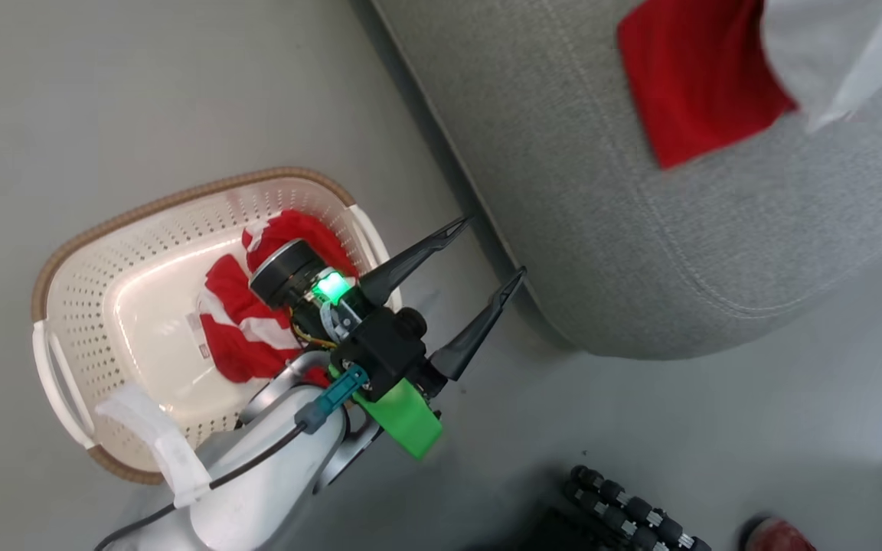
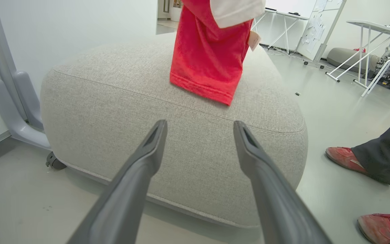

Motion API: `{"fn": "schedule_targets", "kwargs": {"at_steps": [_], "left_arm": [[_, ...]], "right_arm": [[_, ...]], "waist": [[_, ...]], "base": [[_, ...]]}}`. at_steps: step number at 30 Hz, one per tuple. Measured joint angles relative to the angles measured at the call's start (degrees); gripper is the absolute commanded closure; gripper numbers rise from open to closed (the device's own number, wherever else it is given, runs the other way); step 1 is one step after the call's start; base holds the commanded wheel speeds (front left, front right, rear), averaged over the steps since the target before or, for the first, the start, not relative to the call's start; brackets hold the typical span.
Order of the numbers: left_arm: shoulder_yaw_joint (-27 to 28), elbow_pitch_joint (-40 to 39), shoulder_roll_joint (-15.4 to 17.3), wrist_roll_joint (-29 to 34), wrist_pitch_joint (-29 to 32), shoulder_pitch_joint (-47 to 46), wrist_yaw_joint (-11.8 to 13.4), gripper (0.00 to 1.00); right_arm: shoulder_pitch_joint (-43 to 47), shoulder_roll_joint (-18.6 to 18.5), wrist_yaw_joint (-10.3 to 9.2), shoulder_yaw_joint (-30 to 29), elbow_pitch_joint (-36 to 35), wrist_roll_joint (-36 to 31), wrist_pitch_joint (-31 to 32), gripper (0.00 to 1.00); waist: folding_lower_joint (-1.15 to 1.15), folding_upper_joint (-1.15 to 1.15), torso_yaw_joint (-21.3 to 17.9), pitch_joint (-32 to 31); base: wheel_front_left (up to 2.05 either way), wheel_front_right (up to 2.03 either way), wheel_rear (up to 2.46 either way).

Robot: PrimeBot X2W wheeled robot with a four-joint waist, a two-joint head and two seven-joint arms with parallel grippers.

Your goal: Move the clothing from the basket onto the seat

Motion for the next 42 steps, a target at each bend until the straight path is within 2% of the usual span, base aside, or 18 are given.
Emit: {"fn": "schedule_targets", "kwargs": {"at_steps": [6,11,17,18,19,22,25,29,32,35,39,42], "left_arm": [[-0.75,0.14,-0.55,-0.20,0.00,-1.72,0.00,0.00],[-1.40,0.54,-1.54,-0.40,0.00,-1.83,0.00,0.00],[-2.18,1.19,-2.07,-0.48,0.00,-1.98,-0.01,0.00],[-2.00,1.25,-2.15,-0.47,0.00,-1.98,-0.01,0.00],[-1.82,1.31,-2.29,-0.45,0.00,-1.98,-0.01,0.00],[-0.69,1.19,-3.18,-0.36,0.00,-1.85,0.00,0.00],[0.33,1.19,-3.82,-0.02,0.00,-0.89,0.00,0.00],[1.26,1.36,-5.22,0.23,0.00,0.79,-0.01,0.00],[2.57,1.41,-6.56,0.54,0.00,2.72,0.01,0.00],[4.09,1.35,-7.90,0.74,0.00,5.13,0.16,0.00],[7.54,0.93,-9.57,0.44,0.00,9.27,0.66,0.00],[11.09,0.73,-10.43,-0.29,-0.01,12.09,0.87,0.00]], "right_arm": [[-2.89,-1.72,0.00,-0.47,4.16,-2.00,0.00,1.00],[3.74,-1.48,0.00,0.42,10.44,-6.83,-0.01,1.00],[13.17,2.94,0.00,-1.75,19.11,-8.56,0.00,1.00],[14.63,4.38,0.00,-3.07,20.09,-8.56,0.00,0.60],[15.92,5.77,0.00,-5.16,20.70,-8.56,0.01,0.00],[20.21,9.17,0.00,-9.87,19.85,-8.54,0.00,0.00],[25.62,13.23,0.01,-11.57,17.88,-8.65,0.00,0.00],[32.76,16.78,0.00,-13.02,14.68,-10.67,0.00,0.00],[37.46,19.78,0.00,-11.50,12.32,-12.35,0.00,0.00],[41.35,21.59,0.00,-7.16,10.46,-12.80,0.00,0.00],[44.58,22.54,0.00,-1.67,8.98,-12.59,0.00,0.00],[45.66,22.96,0.00,-0.05,8.18,-12.36,0.00,0.00]], "waist": [[0.00,0.00,2.67,3.09],[0.00,0.00,4.38,4.58],[0.00,0.00,5.64,5.37],[0.00,0.00,5.73,5.29],[0.00,0.00,5.78,5.12],[0.00,0.00,5.88,4.33],[0.00,0.00,5.93,3.18],[0.00,0.00,6.16,0.97],[-0.01,0.00,6.53,-1.12],[-0.01,0.00,7.11,-3.52],[-0.01,0.00,8.29,-7.16],[-0.01,0.00,9.56,-9.95]], "base": [[0.00,0.00,0.00],[0.00,0.00,0.00],[0.00,0.00,0.00],[0.00,0.00,0.00],[0.00,0.00,0.00],[0.00,0.00,0.00],[0.00,0.00,0.00],[0.00,0.00,0.00],[0.00,0.00,0.00],[0.00,0.00,0.00],[0.00,0.00,0.00],[0.00,0.00,0.00]]}}
